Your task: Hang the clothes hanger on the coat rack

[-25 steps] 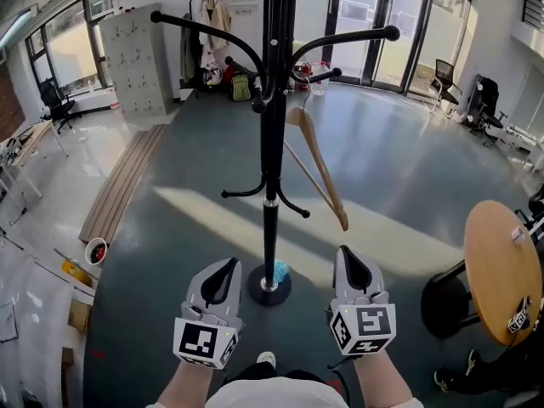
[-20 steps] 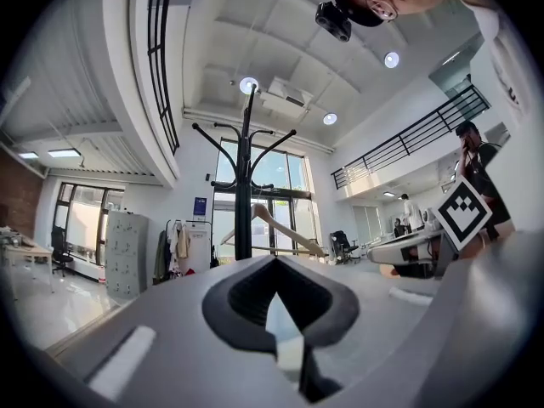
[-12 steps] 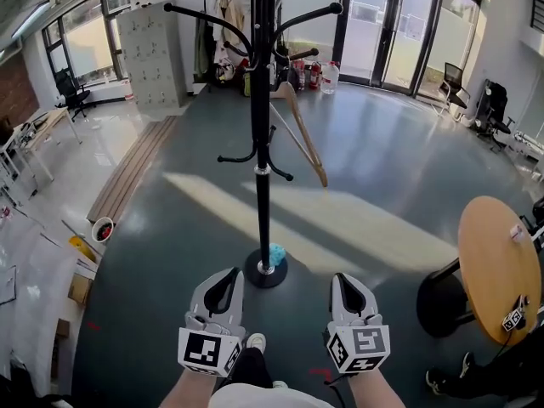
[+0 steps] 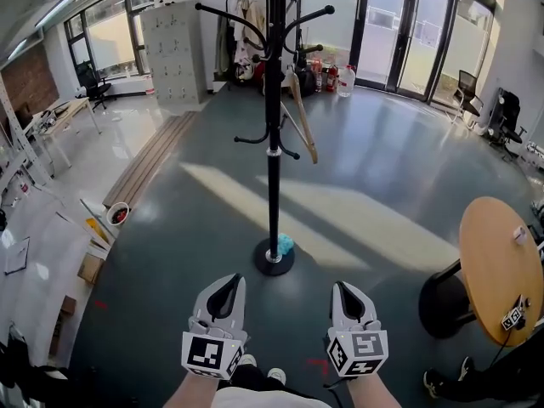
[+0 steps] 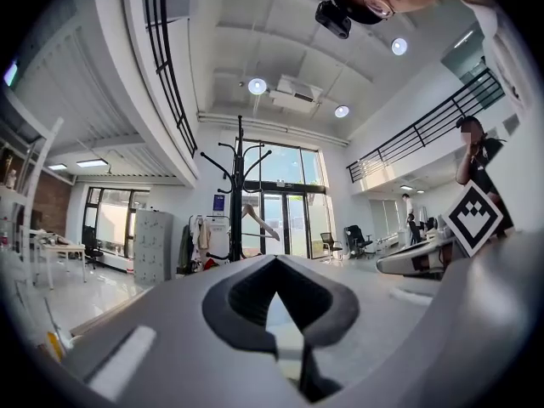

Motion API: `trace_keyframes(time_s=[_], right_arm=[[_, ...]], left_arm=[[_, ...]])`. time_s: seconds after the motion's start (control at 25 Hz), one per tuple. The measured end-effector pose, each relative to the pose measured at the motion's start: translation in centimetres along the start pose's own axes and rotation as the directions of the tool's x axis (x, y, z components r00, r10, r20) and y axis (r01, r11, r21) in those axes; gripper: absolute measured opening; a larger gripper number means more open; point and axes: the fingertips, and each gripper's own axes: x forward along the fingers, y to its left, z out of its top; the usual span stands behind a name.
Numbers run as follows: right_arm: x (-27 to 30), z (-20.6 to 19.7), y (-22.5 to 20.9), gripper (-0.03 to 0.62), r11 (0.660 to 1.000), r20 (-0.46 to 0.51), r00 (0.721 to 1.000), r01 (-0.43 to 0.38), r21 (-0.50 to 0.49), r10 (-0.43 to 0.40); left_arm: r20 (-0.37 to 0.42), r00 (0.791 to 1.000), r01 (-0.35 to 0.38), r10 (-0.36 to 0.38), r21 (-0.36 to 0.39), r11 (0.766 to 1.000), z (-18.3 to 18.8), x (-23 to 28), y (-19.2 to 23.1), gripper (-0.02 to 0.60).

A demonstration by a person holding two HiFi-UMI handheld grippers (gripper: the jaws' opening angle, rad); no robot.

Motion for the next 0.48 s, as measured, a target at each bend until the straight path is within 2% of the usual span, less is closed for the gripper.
trace_keyframes(time_s=[0.2, 0.48], right_arm=[[-1.8, -0.4, 2.5, 0.026, 1.000, -0.009, 1.000, -0.015, -0.012, 0.015], [-4.4, -1.8, 6.6, 0.026, 1.000, -0.039, 0.999, -0.019, -0.014, 0.019]], left_arm=[[0.001, 1.000, -0.018, 0.018, -0.010, 1.000, 0.2, -3.0, 0.5, 0.000], [0.004, 1.000, -0.007, 0.007, -0.020, 1.000, 0.4, -7.4, 1.4, 0.000]])
